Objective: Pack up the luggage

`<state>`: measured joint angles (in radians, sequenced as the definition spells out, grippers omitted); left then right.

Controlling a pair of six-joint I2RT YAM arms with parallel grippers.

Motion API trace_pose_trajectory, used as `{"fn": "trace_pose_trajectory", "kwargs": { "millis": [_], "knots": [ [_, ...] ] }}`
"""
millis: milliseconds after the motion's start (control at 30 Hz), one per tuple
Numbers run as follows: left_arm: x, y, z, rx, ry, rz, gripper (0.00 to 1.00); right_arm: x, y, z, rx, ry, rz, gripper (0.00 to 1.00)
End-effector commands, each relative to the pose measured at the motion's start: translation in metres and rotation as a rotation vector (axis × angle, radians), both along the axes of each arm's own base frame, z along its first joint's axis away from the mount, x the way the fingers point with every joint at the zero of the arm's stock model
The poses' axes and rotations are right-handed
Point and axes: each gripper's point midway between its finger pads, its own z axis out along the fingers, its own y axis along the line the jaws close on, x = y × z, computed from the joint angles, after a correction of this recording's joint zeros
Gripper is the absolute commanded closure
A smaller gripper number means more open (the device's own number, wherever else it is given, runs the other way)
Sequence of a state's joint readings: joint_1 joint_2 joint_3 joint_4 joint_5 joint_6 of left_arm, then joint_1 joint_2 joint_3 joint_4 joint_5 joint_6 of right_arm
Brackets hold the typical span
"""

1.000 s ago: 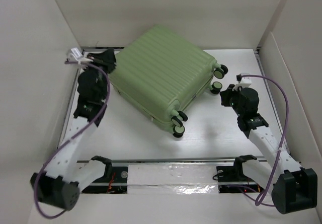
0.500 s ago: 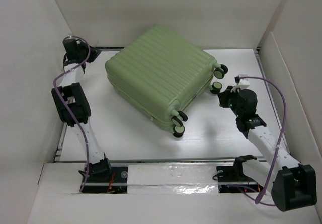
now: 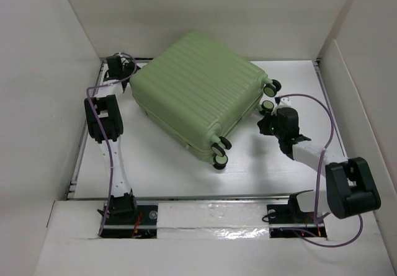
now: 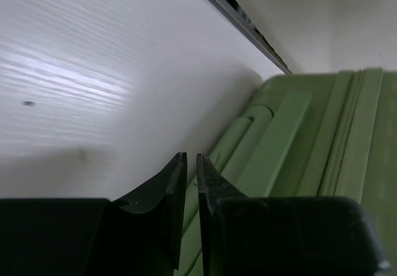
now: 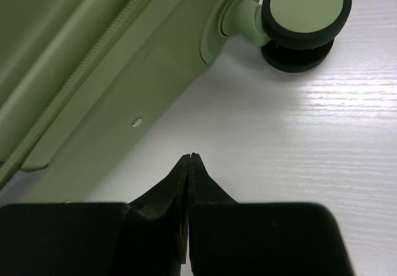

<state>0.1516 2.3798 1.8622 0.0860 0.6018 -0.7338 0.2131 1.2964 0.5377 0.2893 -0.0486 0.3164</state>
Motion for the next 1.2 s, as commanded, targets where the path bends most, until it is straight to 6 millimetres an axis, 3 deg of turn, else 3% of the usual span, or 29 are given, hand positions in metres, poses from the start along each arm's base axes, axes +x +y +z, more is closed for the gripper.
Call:
{"fn": "trace_pose_trajectory", "kwargs": {
  "millis": [0, 33, 67, 100, 133, 200, 233, 267, 300, 333, 367, 400, 433, 500, 533, 567, 600, 633, 667, 767, 800, 867, 900, 933, 967, 1033, 1100, 1133, 1167],
  "knots": [
    [-0.003, -0.022, 0.027, -0.025, -0.124, -0.060, 0.92, 0.034, 0.016, 0.038, 0.068, -0.143, 0.000, 0.98],
    [-0.021, -0.024, 0.002, -0.039, -0.070, -0.049, 0.93, 0.037, 0.022, 0.028, 0.067, -0.123, 0.015, 0.99],
    [-0.032, -0.023, -0.005, -0.046, -0.048, -0.018, 0.96, 0.042, 0.031, 0.033, 0.079, -0.147, 0.034, 0.99],
    [-0.030, -0.024, 0.035, -0.082, -0.165, 0.051, 0.97, 0.048, 0.037, 0.039, 0.093, -0.167, 0.045, 0.99],
    [-0.060, -0.034, 0.003, -0.116, -0.106, 0.064, 0.97, 0.054, 0.041, 0.035, 0.098, -0.167, 0.056, 0.99],
    [-0.070, -0.038, 0.021, -0.124, -0.156, 0.083, 0.98, 0.066, 0.058, 0.054, 0.098, -0.226, 0.107, 1.00],
    [-0.086, -0.045, 0.006, -0.118, -0.120, 0.080, 0.98, 0.071, 0.060, 0.055, 0.094, -0.225, 0.112, 1.00],
    [-0.094, -0.043, 0.003, -0.108, -0.114, 0.098, 0.99, 0.076, 0.062, 0.049, 0.086, -0.212, 0.118, 1.00],
    [-0.099, -0.046, 0.020, -0.094, -0.161, 0.111, 0.99, 0.079, 0.067, 0.051, 0.087, -0.220, 0.144, 1.00],
    [-0.120, -0.046, 0.002, -0.094, -0.118, 0.124, 1.00, 0.087, 0.073, 0.061, 0.098, -0.242, 0.170, 1.00],
    [-0.131, -0.051, 0.001, -0.095, -0.115, 0.128, 1.00, 0.091, 0.075, 0.056, 0.102, -0.228, 0.196, 1.00],
    [-0.138, -0.056, 0.023, -0.101, -0.180, 0.141, 1.00, 0.093, 0.080, 0.058, 0.110, -0.234, 0.246, 1.00],
    [-0.161, -0.059, 0.004, -0.095, -0.139, 0.143, 1.00, 0.104, 0.087, 0.074, 0.118, -0.270, 0.271, 1.00],
    [-0.178, -0.067, 0.014, -0.051, -0.174, 0.124, 1.00, 0.112, 0.100, 0.063, 0.099, -0.218, 0.352, 0.99],
    [-0.194, -0.070, 0.001, -0.032, -0.145, 0.116, 1.00, 0.113, 0.111, 0.064, 0.095, -0.206, 0.395, 0.99],
    [-0.206, -0.080, -0.001, -0.019, -0.142, 0.090, 1.00, 0.122, 0.117, 0.078, 0.095, -0.215, 0.421, 0.99],
    [-0.215, -0.083, 0.009, 0.001, -0.176, 0.089, 1.00, 0.123, 0.128, 0.074, 0.092, -0.203, 0.454, 0.98],
    [-0.235, -0.086, -0.006, 0.020, -0.139, 0.083, 1.00, 0.123, 0.139, 0.077, 0.092, -0.205, 0.481, 0.98],
    [-0.245, -0.092, -0.008, 0.032, -0.137, 0.074, 1.00, 0.132, 0.143, 0.091, 0.082, -0.209, 0.491, 0.97],
    [-0.286, -0.118, -0.015, 0.096, -0.130, 0.012, 1.00, 0.136, 0.164, 0.072, 0.052, -0.115, 0.582, 0.95],
    [-0.294, -0.124, -0.005, 0.115, -0.171, 0.000, 1.00, 0.146, 0.176, 0.096, 0.033, -0.167, 0.634, 0.95],
    [-0.325, -0.140, -0.017, 0.148, -0.144, -0.059, 1.00, 0.147, 0.183, 0.068, 0.003, -0.061, 0.672, 0.94],
    [-0.332, -0.143, -0.003, 0.137, -0.190, -0.056, 1.00, 0.148, 0.190, 0.069, -0.011, -0.067, 0.694, 0.94],
    [-0.351, -0.153, -0.011, 0.138, -0.179, -0.102, 1.00, 0.155, 0.193, 0.080, -0.017, -0.091, 0.700, 0.94],
    [-0.360, -0.157, -0.009, 0.138, -0.185, -0.112, 1.00, 0.153, 0.198, 0.066, -0.023, -0.049, 0.718, 0.93],
    [-0.374, -0.158, -0.002, 0.130, -0.213, -0.092, 1.00, 0.159, 0.204, 0.075, -0.014, -0.067, 0.735, 0.90],
    [-0.389, -0.164, 0.007, 0.119, -0.232, -0.098, 1.00, 0.166, 0.204, 0.064, -0.024, -0.031, 0.720, 0.77],
    [-0.393, -0.165, 0.010, 0.113, -0.239, -0.104, 1.00, 0.172, 0.205, 0.075, -0.029, -0.052, 0.711, 0.70],
    [-0.395, -0.167, 0.015, 0.105, -0.251, -0.107, 1.00, 0.173, 0.204, 0.076, -0.033, -0.042, 0.704, 0.57]
  ]
}}
